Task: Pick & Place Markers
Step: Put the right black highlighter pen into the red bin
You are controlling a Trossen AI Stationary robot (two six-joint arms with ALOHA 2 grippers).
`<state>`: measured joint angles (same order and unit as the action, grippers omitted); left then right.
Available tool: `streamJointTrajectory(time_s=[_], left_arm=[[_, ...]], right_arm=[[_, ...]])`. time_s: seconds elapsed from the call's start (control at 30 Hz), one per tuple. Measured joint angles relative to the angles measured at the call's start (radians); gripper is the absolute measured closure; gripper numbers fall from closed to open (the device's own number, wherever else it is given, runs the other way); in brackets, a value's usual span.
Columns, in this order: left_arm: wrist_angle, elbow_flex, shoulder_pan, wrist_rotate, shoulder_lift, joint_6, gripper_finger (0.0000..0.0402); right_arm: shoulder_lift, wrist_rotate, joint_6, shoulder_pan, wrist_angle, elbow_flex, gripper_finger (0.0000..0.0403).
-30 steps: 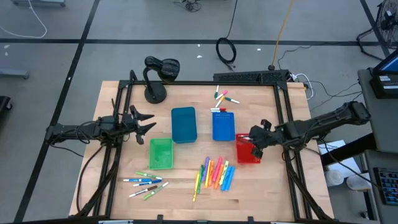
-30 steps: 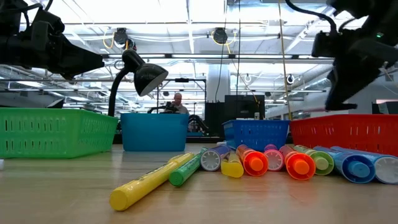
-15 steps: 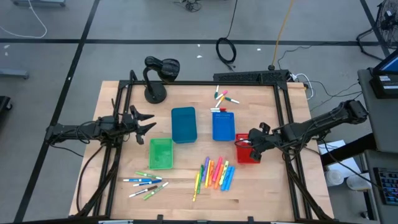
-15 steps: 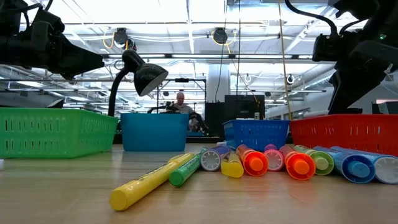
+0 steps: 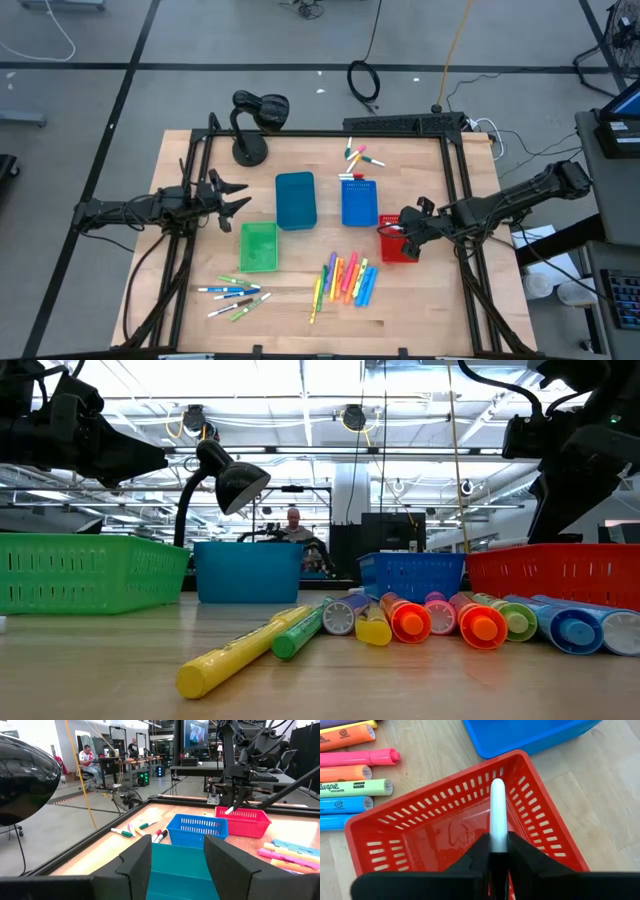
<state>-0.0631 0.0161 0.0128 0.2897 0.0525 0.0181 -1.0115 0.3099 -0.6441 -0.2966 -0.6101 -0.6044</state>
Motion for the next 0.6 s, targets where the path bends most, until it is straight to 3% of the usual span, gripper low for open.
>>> streamJointTrajectory(time_s=[0.3,0.6], left_arm=[[0.000,0.000,0.000,0.000,0.000,0.000,0.0217],[0.000,0.000,0.000,0.000,0.000,0.000,0.0217]], right_arm=[[0.000,0.000,0.000,0.000,0.000,0.000,0.0364],[0.000,-0.001,0.000,0.000,0.016,0.000,0.0338]])
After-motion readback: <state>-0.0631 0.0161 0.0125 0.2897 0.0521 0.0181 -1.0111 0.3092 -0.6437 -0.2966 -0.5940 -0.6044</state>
